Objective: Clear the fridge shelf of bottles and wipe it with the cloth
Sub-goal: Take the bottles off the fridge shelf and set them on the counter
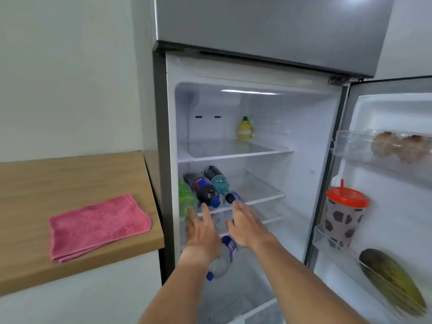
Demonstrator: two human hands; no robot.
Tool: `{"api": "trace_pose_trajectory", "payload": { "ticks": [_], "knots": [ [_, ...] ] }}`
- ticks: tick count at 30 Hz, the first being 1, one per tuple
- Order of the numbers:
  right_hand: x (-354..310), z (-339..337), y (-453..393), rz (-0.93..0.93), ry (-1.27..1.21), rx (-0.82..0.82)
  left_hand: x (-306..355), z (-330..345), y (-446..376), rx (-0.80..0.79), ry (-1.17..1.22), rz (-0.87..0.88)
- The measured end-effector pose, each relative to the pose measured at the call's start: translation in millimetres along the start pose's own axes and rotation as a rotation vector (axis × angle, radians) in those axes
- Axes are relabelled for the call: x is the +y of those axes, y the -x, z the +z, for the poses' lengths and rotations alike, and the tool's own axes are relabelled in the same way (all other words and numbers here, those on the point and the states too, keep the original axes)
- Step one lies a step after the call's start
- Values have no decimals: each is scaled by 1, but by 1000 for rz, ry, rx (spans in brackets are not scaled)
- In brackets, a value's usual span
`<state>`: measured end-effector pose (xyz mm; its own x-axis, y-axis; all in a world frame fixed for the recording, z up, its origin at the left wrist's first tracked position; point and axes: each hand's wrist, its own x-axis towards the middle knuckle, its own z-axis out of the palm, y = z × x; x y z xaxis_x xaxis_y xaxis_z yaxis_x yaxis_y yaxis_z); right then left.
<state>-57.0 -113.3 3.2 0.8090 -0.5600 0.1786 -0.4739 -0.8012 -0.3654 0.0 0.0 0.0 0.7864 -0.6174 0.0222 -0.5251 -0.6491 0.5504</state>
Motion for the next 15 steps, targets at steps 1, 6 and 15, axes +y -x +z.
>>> {"api": "trace_pose_trajectory", "payload": {
  "ticks": [1,6,15],
  "knots": [
    [0,4,-10,-12,-18,11,-1,2,-9,10,-32,-8],
    [-4,25,-47,-30,-78,98,-14,12,-45,167,-65,-57],
    [-16,59,-105,101,-7,189,-24,22,-85,185,-43,-174]
  ]
}}
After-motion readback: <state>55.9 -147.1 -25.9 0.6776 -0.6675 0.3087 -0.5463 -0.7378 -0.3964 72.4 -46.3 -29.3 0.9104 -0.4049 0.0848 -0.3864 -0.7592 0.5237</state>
